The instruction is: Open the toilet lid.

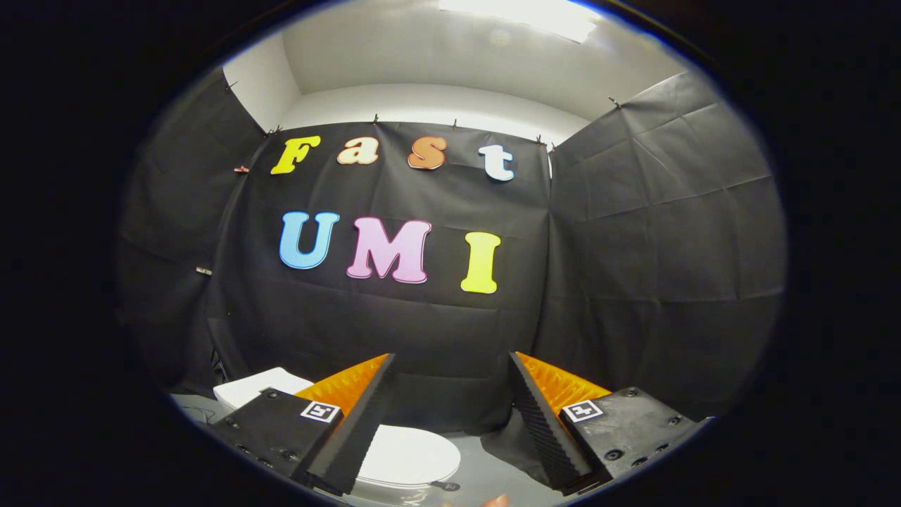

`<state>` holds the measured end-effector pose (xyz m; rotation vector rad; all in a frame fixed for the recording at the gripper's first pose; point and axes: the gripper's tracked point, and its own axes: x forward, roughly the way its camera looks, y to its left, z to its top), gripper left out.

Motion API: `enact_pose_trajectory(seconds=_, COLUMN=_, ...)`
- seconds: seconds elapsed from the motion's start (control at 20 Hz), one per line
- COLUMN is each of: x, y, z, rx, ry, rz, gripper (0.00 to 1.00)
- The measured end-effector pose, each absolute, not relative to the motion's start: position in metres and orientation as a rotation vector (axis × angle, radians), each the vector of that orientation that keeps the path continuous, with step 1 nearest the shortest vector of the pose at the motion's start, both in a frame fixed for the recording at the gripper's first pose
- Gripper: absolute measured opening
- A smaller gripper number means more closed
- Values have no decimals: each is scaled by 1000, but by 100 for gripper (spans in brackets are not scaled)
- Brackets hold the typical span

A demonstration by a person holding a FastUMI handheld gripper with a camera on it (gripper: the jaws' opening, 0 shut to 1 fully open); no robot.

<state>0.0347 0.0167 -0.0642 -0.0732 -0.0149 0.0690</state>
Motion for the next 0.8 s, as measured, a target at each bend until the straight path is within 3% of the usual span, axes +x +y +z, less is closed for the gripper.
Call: enact_pose_trajectory(seconds=0.8, x=69, y=21, z=-244, rx=-119, ry=89, rz=187, gripper=99)
